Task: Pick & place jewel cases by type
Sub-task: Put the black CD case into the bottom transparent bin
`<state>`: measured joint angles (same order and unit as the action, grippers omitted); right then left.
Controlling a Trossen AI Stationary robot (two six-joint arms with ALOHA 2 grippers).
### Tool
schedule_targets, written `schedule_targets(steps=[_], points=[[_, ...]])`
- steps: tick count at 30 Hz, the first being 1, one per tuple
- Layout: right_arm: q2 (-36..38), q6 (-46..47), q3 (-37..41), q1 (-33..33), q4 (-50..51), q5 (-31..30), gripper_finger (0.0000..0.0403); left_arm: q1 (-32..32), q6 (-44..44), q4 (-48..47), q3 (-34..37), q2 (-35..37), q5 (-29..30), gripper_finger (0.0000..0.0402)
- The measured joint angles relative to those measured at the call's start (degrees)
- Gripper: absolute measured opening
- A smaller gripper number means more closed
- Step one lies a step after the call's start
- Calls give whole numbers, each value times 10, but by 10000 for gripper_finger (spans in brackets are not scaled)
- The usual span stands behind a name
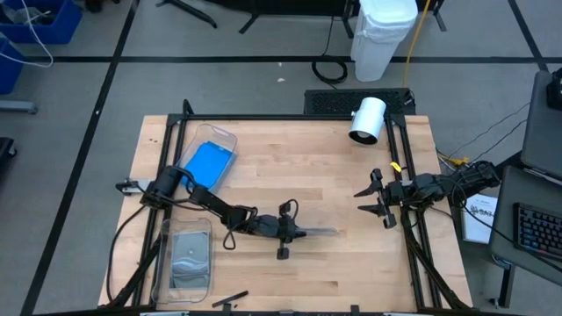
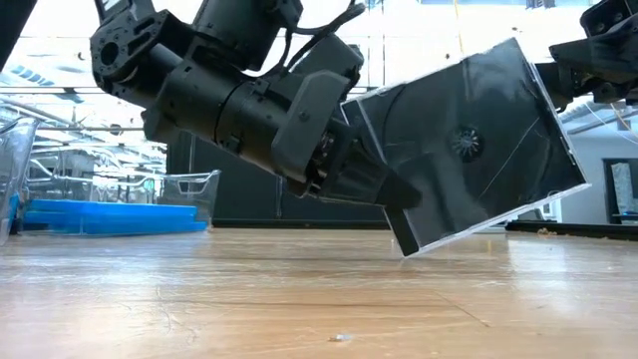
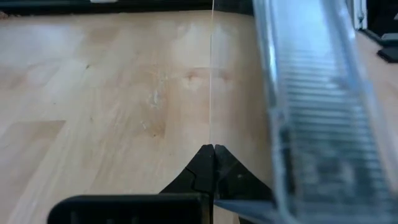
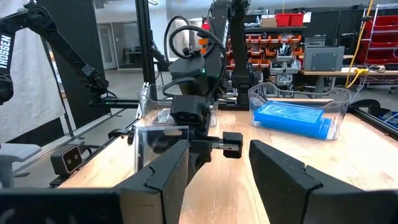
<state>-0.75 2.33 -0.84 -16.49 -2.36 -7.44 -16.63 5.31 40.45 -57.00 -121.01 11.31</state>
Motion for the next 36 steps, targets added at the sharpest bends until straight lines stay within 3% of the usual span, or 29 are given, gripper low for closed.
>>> schedule_targets(steps=[10,19,27,36], points=[[0,0,0,0,0,0,164,32,57,-28,-49,-2,-15,33],[0,0,0,0,0,0,164,72,36,-237,-169,-1,-49,33],[0,0,0,0,0,0,164,83,-49,-135,-205,0,-204,33],[0,0,0,0,0,0,164,79,-16,73,-186,1,-475,33]])
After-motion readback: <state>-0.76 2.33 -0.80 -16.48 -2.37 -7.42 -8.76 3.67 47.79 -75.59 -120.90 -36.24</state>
